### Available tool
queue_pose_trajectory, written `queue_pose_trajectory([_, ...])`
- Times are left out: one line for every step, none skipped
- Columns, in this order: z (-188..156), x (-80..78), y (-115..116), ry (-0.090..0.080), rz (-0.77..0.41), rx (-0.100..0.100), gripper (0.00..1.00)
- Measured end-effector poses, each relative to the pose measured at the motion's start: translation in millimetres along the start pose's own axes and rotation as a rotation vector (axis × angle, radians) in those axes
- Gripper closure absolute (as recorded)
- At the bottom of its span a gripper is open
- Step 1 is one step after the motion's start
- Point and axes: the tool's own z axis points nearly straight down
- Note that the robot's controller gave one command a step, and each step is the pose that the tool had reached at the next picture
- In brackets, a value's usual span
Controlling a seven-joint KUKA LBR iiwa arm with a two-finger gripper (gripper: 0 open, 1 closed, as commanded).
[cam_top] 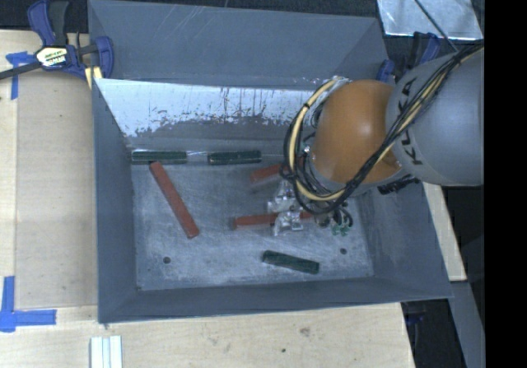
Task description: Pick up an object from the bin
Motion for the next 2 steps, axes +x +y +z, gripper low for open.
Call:
queue_pose_trajectory([-9.0,-0.1,0.1,-0.001,0.000,0.000,1.00])
queue_pose_trajectory([-13.7,-0.6,0.1,-0.002,-0.001,0.000,1.00])
